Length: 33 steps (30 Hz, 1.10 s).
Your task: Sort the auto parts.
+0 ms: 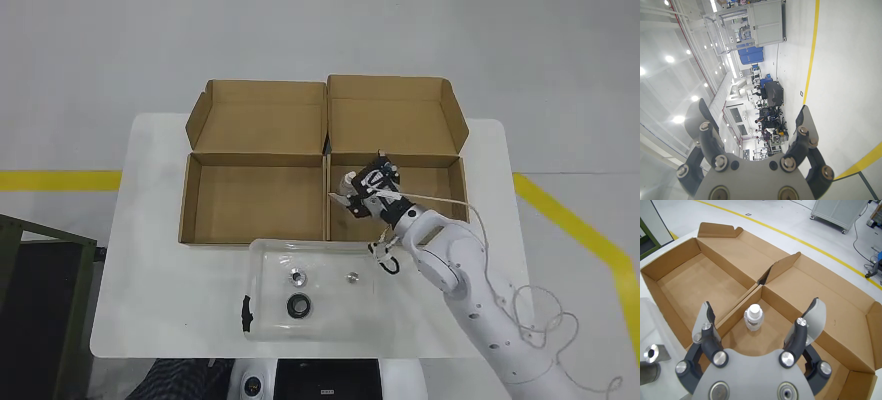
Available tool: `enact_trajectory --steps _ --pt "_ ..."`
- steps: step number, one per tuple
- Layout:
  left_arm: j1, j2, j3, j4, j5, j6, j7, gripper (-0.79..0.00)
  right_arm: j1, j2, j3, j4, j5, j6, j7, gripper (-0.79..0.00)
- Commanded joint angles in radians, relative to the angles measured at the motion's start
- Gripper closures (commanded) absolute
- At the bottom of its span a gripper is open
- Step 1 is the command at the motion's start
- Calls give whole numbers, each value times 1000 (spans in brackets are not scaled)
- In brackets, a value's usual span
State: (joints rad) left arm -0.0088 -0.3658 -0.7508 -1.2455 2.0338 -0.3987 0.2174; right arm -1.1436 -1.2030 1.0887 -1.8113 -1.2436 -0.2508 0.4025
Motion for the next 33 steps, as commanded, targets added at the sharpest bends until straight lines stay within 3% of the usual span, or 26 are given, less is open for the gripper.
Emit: enact_trajectory --steps 1,10,21,33 --pt "0 0 0 0 0 0 0 -785 -27 8 20 -57 11 -55 43 -785" --pt "0 0 0 0 0 0 0 -785 -195 41 81 -288 -22 -248 121 -785" --pt "0 0 0 0 0 0 0 -785 -360 77 123 -379 -42 -482 131 -785" --pt "0 0 0 0 0 0 0 -785 -410 97 144 -370 -154 -528 123 -785"
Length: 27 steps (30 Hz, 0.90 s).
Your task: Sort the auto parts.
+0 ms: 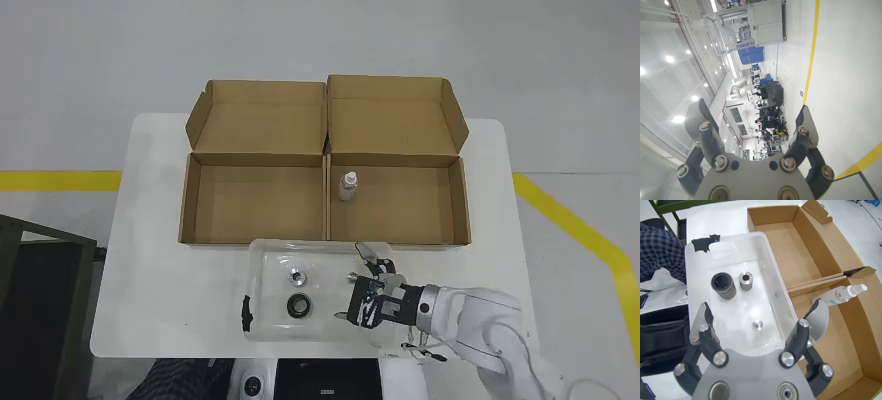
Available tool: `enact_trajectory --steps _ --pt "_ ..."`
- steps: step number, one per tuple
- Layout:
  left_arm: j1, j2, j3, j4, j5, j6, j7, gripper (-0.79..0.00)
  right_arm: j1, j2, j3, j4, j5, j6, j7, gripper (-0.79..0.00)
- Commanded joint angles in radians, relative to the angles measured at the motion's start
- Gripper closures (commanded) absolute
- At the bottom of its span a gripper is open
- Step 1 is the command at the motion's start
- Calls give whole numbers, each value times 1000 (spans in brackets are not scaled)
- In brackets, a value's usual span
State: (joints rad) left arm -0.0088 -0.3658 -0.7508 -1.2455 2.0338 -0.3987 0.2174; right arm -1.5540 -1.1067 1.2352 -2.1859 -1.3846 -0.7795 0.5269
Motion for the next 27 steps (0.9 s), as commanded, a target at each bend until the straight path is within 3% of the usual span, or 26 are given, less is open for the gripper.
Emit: enact_trajectory --steps 1,27 --pt "0 0 0 0 0 0 0 -785 1 2 -5 10 -25 3 -3 -785" --pt "0 0 0 0 0 0 0 -785 51 5 -128 101 -195 73 57 -785"
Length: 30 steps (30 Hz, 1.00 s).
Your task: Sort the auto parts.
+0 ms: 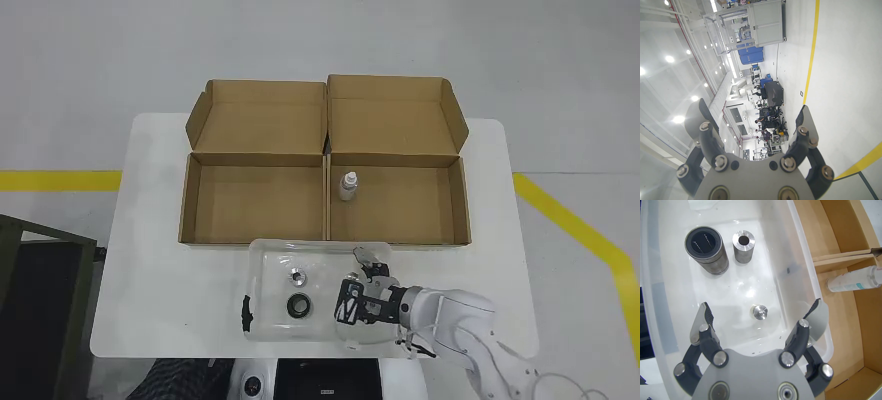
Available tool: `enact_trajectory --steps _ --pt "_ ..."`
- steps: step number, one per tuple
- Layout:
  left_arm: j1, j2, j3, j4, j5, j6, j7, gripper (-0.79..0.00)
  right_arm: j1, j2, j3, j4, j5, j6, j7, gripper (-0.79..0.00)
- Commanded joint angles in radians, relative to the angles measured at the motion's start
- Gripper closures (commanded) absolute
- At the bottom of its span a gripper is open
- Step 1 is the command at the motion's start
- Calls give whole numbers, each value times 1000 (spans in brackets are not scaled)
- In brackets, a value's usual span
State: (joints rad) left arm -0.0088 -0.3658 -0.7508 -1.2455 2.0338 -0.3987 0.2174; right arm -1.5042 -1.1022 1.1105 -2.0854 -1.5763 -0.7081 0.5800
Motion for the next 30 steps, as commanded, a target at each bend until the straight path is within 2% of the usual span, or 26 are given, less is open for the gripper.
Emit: enact_trajectory --steps 1,2,4,5,7,17,19,21,28,30 --pt "0 0 0 0 0 0 0 -785 3 0 -6 1 -8 4 9 -785" --pt "0 0 0 0 0 0 0 -785 4 0 -8 1 -13 8 13 -785" --pt "0 0 0 0 0 0 0 -785 5 0 -14 5 -19 10 18 -714" --pt "0 0 0 0 0 0 0 -785 5 0 -16 7 -22 14 21 -714" --pt "0 0 0 0 0 0 0 -785 7 0 -20 13 -26 20 24 -662" --pt "0 0 0 0 0 0 0 -785 33 -3 -51 39 -50 46 58 -600" --pt "0 0 0 0 0 0 0 -785 40 -4 -57 47 -54 53 63 -533" --pt "0 0 0 0 0 0 0 -785 48 -5 -63 54 -57 61 71 -391" --pt "0 0 0 0 0 0 0 -785 64 -9 -79 67 -65 81 90 -379" --pt "0 0 0 0 0 0 0 -785 65 -9 -83 68 -66 81 92 -336"
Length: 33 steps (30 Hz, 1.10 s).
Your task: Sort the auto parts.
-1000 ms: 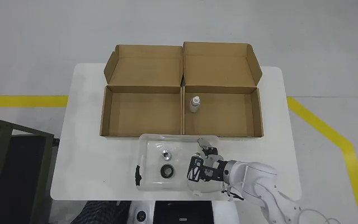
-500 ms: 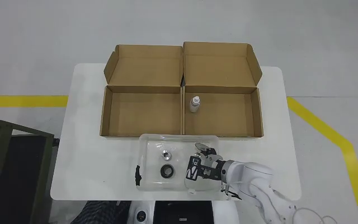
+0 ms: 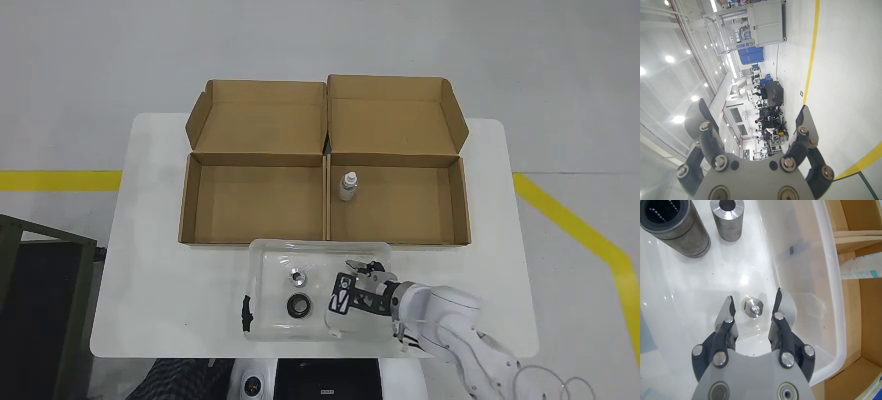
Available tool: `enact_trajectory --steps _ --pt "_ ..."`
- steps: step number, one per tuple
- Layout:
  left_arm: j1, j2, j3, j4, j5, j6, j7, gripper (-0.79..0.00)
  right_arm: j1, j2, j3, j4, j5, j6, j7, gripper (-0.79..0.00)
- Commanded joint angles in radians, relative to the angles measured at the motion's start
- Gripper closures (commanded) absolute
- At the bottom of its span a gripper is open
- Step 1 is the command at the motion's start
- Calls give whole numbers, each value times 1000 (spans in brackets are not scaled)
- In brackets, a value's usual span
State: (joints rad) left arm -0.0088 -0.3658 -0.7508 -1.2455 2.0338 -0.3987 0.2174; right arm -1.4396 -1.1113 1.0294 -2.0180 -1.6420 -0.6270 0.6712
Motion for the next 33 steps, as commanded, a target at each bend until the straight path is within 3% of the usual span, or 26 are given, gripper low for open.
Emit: enact_trajectory --steps 1,3,9,22,33 --pt "0 0 0 0 0 0 0 -785 0 0 -4 0 -2 1 2 -308" --pt "0 0 0 0 0 0 0 -785 -1 0 -8 -1 -8 1 4 -256" --pt "0 0 0 0 0 0 0 -785 -10 1 -14 -21 -10 -9 0 0" --pt "0 0 0 0 0 0 0 -785 -41 10 20 -69 34 -11 -110 0" --pt "0 0 0 0 0 0 0 -785 -48 19 138 -37 330 -76 -274 0"
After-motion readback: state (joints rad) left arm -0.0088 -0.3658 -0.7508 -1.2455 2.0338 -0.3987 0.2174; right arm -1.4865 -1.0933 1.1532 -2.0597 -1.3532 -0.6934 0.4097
